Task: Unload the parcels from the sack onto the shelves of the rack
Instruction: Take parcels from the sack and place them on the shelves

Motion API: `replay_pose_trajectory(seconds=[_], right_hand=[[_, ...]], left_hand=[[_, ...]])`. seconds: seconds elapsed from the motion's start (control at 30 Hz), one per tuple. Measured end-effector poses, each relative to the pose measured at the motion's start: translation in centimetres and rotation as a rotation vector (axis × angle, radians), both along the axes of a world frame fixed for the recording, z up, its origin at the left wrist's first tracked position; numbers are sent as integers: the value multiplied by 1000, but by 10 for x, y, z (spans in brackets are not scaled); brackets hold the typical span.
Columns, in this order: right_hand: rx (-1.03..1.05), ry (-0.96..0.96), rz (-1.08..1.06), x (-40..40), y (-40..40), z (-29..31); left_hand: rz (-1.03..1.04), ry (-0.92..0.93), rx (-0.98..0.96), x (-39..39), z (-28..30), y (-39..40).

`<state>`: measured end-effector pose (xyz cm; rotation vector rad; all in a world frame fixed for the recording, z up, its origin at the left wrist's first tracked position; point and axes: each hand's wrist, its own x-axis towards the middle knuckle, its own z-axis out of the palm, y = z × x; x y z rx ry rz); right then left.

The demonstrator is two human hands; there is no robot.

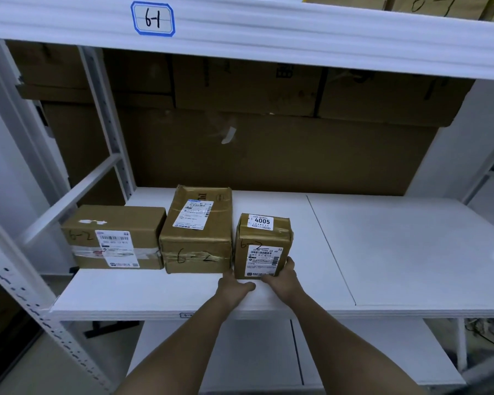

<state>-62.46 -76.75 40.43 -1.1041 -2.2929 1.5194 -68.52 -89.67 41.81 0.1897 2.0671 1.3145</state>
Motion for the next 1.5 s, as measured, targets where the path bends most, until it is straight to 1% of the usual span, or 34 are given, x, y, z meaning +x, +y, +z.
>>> replay_pose_trajectory(seconds=[0.23,0.3,0.43,0.53,0.6,0.7,0.87,0.93,1.03,1.2,1.37,1.5], right_hand=[[-7,-40,-29,6,-3,2],[-9,-78,-34,12,-4,3],[29,-163,8,29,-1,1],[84,-238,62,44,4,6],[85,-227,69,58,12,10],[77,-192,71,83,30,14],[82,-190,54,158,85,18],[105,-192,61,198,110,18],[101,-228,12,264,151,11],[24,-269,-116,367,213,-12],[-34,-285,-208,438,255,-25],[-107,-320,-329,495,294,-39]], left_hand=[[27,6,-63,-5,-8,-2],[31,24,-70,-3,-10,-4],[20,57,-143,9,-10,-6],[-42,30,-175,22,-5,-1],[-97,31,-174,38,4,7],[-164,98,-188,69,17,30],[-222,221,-218,135,21,86],[-226,239,-223,167,17,110],[-266,275,-227,219,5,148],[-455,281,-257,309,-8,215],[-623,306,-303,369,-16,275],[-805,321,-337,416,-30,334]])
